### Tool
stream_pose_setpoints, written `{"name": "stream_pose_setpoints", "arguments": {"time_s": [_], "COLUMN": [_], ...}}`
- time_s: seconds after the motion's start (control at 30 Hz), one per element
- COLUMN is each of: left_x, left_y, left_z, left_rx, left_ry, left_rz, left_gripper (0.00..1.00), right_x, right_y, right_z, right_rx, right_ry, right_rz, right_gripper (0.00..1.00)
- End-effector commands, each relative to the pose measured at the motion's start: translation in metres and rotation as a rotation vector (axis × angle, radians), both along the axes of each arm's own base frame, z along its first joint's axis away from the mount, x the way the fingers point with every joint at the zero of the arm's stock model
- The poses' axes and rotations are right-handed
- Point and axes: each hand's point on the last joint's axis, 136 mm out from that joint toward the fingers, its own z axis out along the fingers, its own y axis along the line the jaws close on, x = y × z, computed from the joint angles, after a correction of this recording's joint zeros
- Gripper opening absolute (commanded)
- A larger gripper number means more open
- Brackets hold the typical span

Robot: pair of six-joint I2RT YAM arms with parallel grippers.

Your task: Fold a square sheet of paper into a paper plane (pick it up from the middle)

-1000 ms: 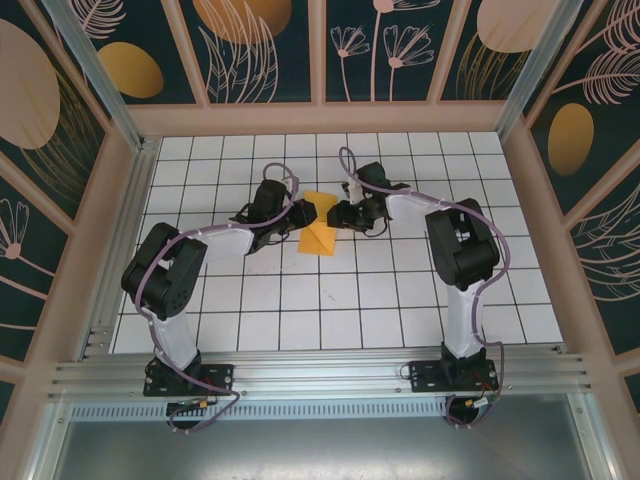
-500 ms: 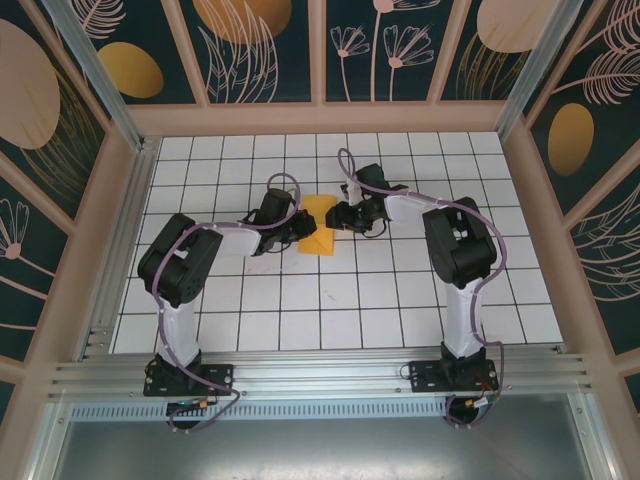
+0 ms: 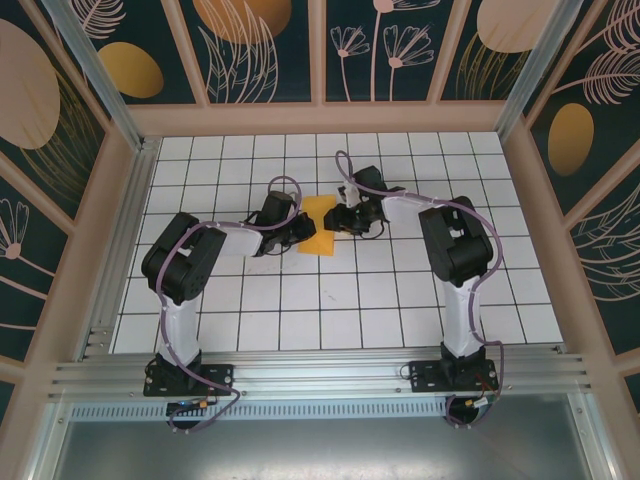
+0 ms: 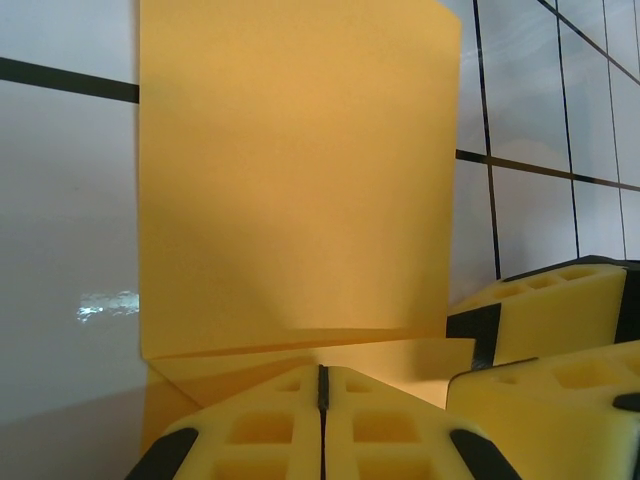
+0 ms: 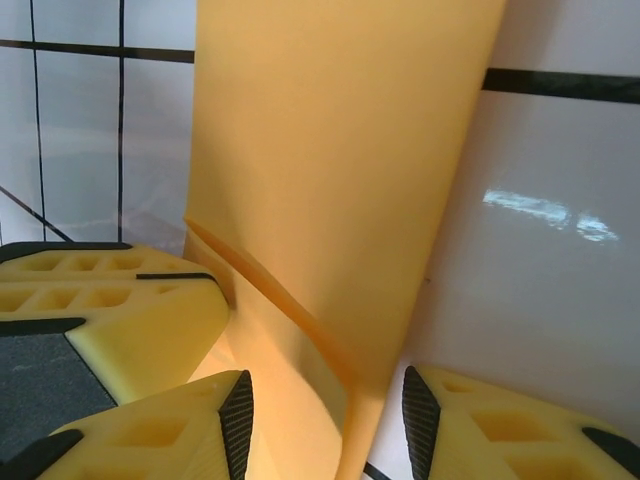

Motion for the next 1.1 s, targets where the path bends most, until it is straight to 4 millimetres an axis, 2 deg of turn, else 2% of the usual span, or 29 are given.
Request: {"name": "stream_pose_setpoints", "arguments": {"time_s": [0.0, 0.27, 0.67, 1.07], "left_x": [0.0005, -0.0006, -0.0012, -0.0019], "left_y": [0.0014, 0.0004, 0.0006, 0.0009], "left_z": [-0.0001, -0.002, -0.0022, -0.0033], "left_rx": [-0.007, -0.012, -0.026, -0.028], "left_ry": [0.003, 0.008, 0.008, 0.011], "left_rz": [0.002, -0.003, 0.005, 0.009], "left_gripper": [0.1, 0.1, 0.1, 0.1], "right_x": [-0.0043, -0.0049, -0.0077, -0.0058], "right_y": [0.0113, 0.0142, 0.0163, 0.0129], "right_z": [-0.002, -0.001, 0.0039, 0.0016], "right_rx": [0.027, 0.046, 0.077, 0.091], "right_ry": [0.012, 0.022, 0.017, 0.028], "right_rz": [0.034, 0.061, 0.094, 0.088], "right_gripper": [0.47, 0.42, 0.26, 0.22]}}
